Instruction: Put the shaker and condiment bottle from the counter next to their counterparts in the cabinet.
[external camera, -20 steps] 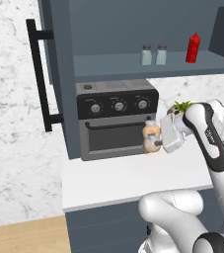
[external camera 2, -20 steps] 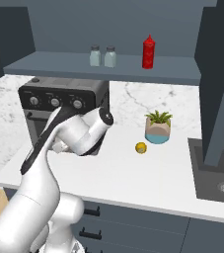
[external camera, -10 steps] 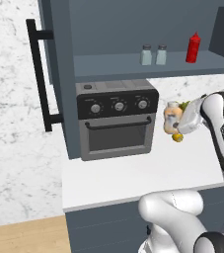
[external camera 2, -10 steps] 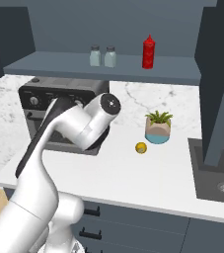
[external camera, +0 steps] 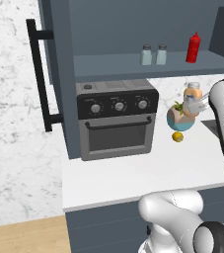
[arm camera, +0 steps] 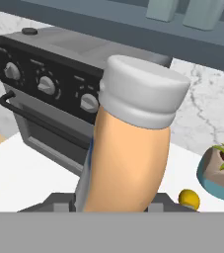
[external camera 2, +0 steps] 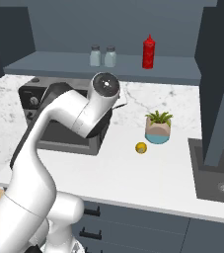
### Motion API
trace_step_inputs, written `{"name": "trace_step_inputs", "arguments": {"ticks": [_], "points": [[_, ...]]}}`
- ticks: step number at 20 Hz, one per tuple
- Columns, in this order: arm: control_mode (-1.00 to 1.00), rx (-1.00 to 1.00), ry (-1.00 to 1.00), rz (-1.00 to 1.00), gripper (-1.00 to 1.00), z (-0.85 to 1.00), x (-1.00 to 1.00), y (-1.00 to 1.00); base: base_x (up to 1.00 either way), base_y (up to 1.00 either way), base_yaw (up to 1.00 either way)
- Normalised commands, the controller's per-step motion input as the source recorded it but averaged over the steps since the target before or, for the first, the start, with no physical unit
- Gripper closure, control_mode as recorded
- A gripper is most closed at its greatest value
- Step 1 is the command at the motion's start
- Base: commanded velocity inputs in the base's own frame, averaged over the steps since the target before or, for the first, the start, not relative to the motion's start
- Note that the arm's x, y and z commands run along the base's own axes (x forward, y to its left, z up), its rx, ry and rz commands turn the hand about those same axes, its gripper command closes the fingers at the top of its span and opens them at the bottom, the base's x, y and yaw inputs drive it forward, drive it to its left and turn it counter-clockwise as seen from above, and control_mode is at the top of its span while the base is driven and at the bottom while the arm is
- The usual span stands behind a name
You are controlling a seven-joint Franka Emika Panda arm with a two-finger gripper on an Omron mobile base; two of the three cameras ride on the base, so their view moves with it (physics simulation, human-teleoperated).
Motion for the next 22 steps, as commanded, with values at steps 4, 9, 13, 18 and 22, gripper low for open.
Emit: {"name": "trace_step_inputs", "arguments": {"ticks": [4, 9, 13, 18, 22], "points": [[-1.00, -0.07, -0.08, -0.32, 1.00, 0.36, 0.00, -0.33, 0.00, 0.00, 0.00], [-1.00, -0.13, -0.16, -0.29, 1.00, 0.32, 0.06, -0.29, 0.00, 0.00, 0.00], [-1.00, -0.16, -0.24, -0.22, 1.00, 0.17, 0.20, -0.21, 0.00, 0.00, 0.00], [-1.00, -0.12, -0.20, -0.19, 1.00, 0.01, 0.26, -0.16, 0.00, 0.00, 0.00], [-1.00, -0.01, -0.04, -0.25, 1.00, 0.32, 0.14, -0.45, 0.00, 0.00, 0.00]]}}
